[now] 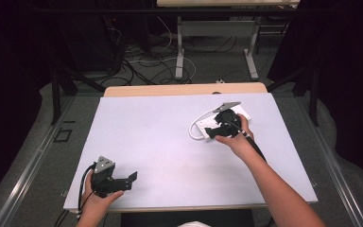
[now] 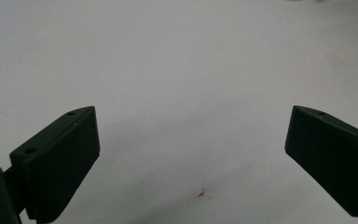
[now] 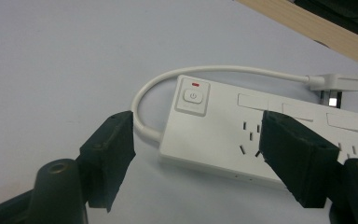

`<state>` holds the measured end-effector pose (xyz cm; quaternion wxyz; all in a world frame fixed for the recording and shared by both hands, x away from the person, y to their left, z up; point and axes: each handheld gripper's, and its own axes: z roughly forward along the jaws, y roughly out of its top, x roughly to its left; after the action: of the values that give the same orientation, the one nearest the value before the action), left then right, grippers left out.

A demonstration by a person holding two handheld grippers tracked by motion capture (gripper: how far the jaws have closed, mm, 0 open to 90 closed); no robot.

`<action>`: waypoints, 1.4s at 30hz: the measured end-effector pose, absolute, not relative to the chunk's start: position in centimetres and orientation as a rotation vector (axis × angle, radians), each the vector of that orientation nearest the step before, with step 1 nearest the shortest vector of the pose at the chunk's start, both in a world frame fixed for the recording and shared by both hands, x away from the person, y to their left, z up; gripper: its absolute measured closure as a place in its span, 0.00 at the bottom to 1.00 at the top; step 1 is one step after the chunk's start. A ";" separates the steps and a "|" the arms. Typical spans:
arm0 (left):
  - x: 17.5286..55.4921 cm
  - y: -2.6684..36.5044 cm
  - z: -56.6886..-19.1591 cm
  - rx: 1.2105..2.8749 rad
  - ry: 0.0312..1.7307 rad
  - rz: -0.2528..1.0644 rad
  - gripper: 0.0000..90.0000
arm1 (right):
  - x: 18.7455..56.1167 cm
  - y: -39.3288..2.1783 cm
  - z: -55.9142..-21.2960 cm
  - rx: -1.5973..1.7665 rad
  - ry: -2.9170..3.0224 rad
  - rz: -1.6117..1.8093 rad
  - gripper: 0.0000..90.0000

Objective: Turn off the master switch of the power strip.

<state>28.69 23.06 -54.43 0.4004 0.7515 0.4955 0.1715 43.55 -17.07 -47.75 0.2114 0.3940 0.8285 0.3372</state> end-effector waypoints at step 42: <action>28.8 23.2 -54.5 1.896 1.260 0.436 0.05 | 48.2 -14.4 -49.8 1.292 2.333 0.862 0.83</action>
<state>28.75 23.17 -54.54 0.4005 0.7496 0.4980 0.1723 48.24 -14.44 -49.82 0.1688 0.4543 0.8205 0.3032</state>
